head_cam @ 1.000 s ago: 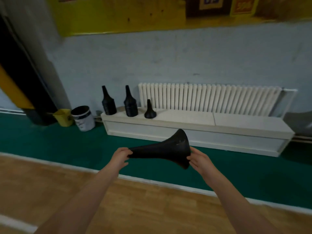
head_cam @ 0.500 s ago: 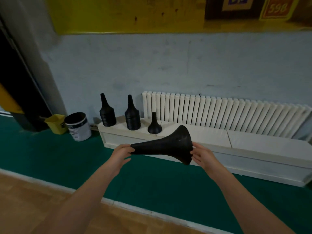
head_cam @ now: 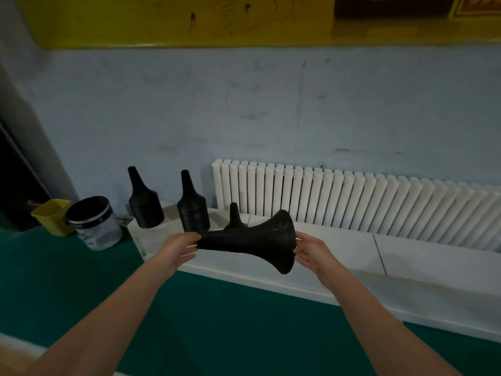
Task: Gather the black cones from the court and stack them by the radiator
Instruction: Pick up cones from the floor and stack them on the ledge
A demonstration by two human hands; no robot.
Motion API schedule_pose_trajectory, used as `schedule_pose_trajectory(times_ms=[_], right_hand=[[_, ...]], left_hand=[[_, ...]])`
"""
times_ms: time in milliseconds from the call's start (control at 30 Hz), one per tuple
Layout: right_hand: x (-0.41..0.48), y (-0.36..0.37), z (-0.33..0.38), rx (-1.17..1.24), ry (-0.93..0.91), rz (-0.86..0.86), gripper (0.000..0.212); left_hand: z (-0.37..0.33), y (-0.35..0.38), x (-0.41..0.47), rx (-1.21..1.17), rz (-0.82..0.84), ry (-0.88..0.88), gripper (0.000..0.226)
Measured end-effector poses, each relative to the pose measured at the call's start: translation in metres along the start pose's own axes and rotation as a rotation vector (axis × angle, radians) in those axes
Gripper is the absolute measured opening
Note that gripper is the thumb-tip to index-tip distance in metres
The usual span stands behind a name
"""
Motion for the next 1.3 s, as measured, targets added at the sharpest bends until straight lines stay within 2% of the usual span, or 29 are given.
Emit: schedule_pose_trajectory(times_ms=[133, 267, 500, 567, 667, 767, 933, 1067, 1167, 1300], right_hand=[[0.075, 0.018, 0.036, -0.018, -0.012, 0.079, 0.047], [0.132, 0.039, 0.056, -0.081, -0.018, 0.128, 0.03], [0.275, 0.105, 0.071, -0.21, 0.09, 0.146, 0.021], [0.321, 0.136, 0.07, -0.275, 0.136, 0.151, 0.018], [0.389, 0.181, 0.068, -0.279, 0.234, 0.061, 0.034], [0.442, 0.213, 0.048, -0.287, 0.339, 0.094, 0.042], [0.504, 0.255, 0.032, -0.424, 0.426, 0.151, 0.015], [0.537, 0.271, 0.035, -0.578, 0.421, 0.206, 0.033], [0.552, 0.278, 0.038, -0.625, 0.411, 0.232, 0.045], [0.573, 0.279, 0.024, -0.656, 0.44, 0.225, 0.048]], left_hand=[[-0.038, 0.027, 0.056, -0.081, -0.042, 0.014, 0.031], [-0.068, 0.049, 0.103, -0.072, -0.061, 0.036, 0.026], [-0.117, 0.086, 0.235, 0.157, -0.041, 0.163, 0.034], [-0.126, 0.095, 0.289, 0.213, -0.041, 0.199, 0.028], [-0.143, 0.108, 0.36, 0.283, -0.09, 0.276, 0.018], [-0.144, 0.118, 0.418, 0.398, -0.077, 0.264, 0.015], [-0.156, 0.14, 0.473, 0.442, -0.102, 0.193, 0.021], [-0.163, 0.162, 0.513, 0.407, -0.113, 0.222, 0.045], [-0.154, 0.18, 0.538, 0.445, -0.118, 0.278, 0.045], [-0.116, 0.215, 0.562, 0.607, -0.007, 0.336, 0.044]])
Point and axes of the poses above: each hand's wrist, its own x-axis towards the middle knuckle, its own y-axis out of the palm, z = x × y, the point moved 3 cm from there along x, towards the middle knuckle, and after that the axes turned 13 degrees about -z, right-handed, at the moved point
